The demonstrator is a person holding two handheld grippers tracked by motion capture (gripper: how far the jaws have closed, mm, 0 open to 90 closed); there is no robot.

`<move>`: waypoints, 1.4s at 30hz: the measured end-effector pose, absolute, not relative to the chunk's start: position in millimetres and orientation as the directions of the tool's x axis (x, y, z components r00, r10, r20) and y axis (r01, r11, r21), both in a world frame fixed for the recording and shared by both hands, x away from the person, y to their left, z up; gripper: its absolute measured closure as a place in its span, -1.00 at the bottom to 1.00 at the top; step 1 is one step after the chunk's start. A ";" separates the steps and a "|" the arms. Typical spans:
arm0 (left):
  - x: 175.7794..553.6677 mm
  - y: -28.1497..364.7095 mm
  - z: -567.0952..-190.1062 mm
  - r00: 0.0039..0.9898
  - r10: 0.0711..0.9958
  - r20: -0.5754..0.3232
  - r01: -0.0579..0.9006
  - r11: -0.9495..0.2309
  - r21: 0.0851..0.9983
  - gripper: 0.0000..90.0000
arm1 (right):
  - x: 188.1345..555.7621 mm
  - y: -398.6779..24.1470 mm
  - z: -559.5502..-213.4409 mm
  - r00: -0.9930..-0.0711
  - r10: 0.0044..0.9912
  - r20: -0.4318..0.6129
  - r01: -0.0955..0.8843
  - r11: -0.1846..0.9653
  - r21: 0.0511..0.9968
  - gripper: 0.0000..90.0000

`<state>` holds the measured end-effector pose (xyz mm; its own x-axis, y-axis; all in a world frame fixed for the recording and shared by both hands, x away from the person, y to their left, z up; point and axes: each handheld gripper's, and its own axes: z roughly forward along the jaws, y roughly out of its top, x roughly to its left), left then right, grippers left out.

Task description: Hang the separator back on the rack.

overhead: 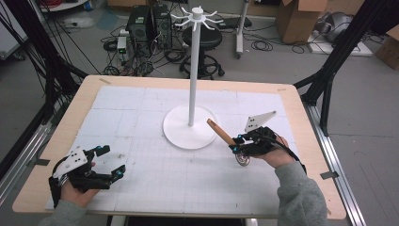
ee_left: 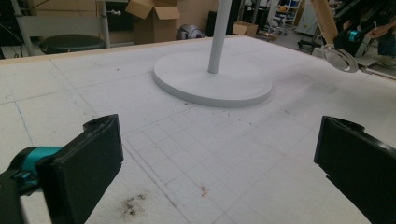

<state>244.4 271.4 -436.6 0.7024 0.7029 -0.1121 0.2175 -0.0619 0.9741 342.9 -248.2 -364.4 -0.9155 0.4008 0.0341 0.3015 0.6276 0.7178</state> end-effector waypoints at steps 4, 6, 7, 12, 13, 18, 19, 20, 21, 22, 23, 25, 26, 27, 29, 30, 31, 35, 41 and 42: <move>244.5 271.7 -436.8 0.701 0.704 -0.117 0.219 -0.057 0.974 -0.96 | 341.7 -251.0 -362.8 -0.906 0.422 0.031 0.305 0.600 0.739 0.54; 244.7 271.8 -436.9 0.699 0.705 -0.119 0.221 -0.056 0.974 -0.96 | 341.2 -253.0 -360.9 -0.898 0.440 0.031 0.308 0.576 0.757 0.54; 244.7 271.8 -436.9 0.700 0.704 -0.118 0.220 -0.055 0.974 -0.96 | 341.4 -254.5 -359.5 -0.894 0.447 0.033 0.310 0.565 0.765 0.54; 244.7 271.7 -436.9 0.700 0.704 -0.116 0.221 -0.059 0.974 -0.96 | 341.9 -258.4 -354.6 -0.886 0.464 0.019 0.291 0.522 0.802 0.54; 244.7 271.5 -437.0 0.700 0.704 -0.117 0.222 -0.058 0.973 -0.96 | 341.0 -258.9 -353.5 -0.880 0.475 0.021 0.298 0.516 0.803 0.54; 244.8 271.8 -437.1 0.700 0.704 -0.116 0.221 -0.060 0.973 -0.96 | 340.8 -261.1 -349.2 -0.870 0.492 0.024 0.287 0.467 0.837 0.54; 244.8 271.8 -437.2 0.700 0.705 -0.116 0.222 -0.060 0.973 -0.96 | 341.0 -261.4 -348.2 -0.869 0.494 0.025 0.285 0.459 0.841 0.54; 244.8 271.8 -437.2 0.700 0.704 -0.116 0.222 -0.060 0.973 -0.96 | 340.6 -261.3 -347.2 -0.865 0.501 0.016 0.279 0.455 0.846 0.54; 244.8 271.8 -437.1 0.700 0.704 -0.115 0.222 -0.061 0.973 -0.96 | 340.2 -261.2 -346.2 -0.862 0.508 0.012 0.278 0.452 0.848 0.54; 244.8 271.7 -437.1 0.700 0.704 -0.116 0.222 -0.060 0.973 -0.96 | 340.4 -261.2 -345.2 -0.858 0.513 0.016 0.279 0.441 0.853 0.54; 244.6 271.7 -437.1 0.700 0.705 -0.116 0.222 -0.059 0.973 -0.96 | 340.0 -261.1 -344.3 -0.857 0.515 0.019 0.278 0.431 0.858 0.54; 244.8 271.8 -437.1 0.700 0.704 -0.116 0.222 -0.061 0.973 -0.96 | 339.4 -260.6 -342.2 -0.852 0.523 0.018 0.273 0.415 0.868 0.54; 244.8 271.7 -437.2 0.699 0.705 -0.117 0.222 -0.059 0.973 -0.96 | 339.7 -260.6 -341.3 -0.853 0.522 0.018 0.268 0.407 0.873 0.54; 244.8 271.9 -437.2 0.700 0.705 -0.116 0.222 -0.061 0.973 -0.96 | 339.2 -260.1 -340.2 -0.850 0.526 0.016 0.265 0.401 0.877 0.54; 244.8 271.9 -437.2 0.700 0.705 -0.117 0.221 -0.058 0.973 -0.96 | 339.0 -259.3 -338.3 -0.849 0.529 0.019 0.263 0.391 0.882 0.54; 244.9 271.8 -437.2 0.699 0.705 -0.117 0.222 -0.058 0.973 -0.96 | 338.5 -258.9 -337.2 -0.848 0.530 0.020 0.261 0.384 0.886 0.54; 244.9 272.0 -437.3 0.700 0.705 -0.116 0.221 -0.059 0.974 -0.96 | 338.6 -258.6 -336.1 -0.846 0.532 0.016 0.256 0.380 0.889 0.54; 245.0 271.9 -437.4 0.701 0.703 -0.117 0.221 -0.059 0.973 -0.96 | 338.2 -257.4 -332.2 -0.840 0.542 0.013 0.250 0.365 0.897 0.54; 244.7 271.1 -436.8 0.702 0.703 -0.117 0.219 -0.057 0.974 -0.96 | 337.6 -255.8 -328.0 -0.831 0.556 0.008 0.238 0.342 0.909 0.54; 244.5 270.8 -436.7 0.702 0.702 -0.119 0.221 -0.055 0.974 -0.96 | 336.8 -255.6 -327.1 -0.828 0.561 0.007 0.237 0.339 0.911 0.54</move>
<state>244.5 270.8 -436.7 0.7024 0.7017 -0.1192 0.2207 -0.0555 0.9738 336.8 -255.6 -327.1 -0.8279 0.5609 0.0066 0.2367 0.3385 0.9107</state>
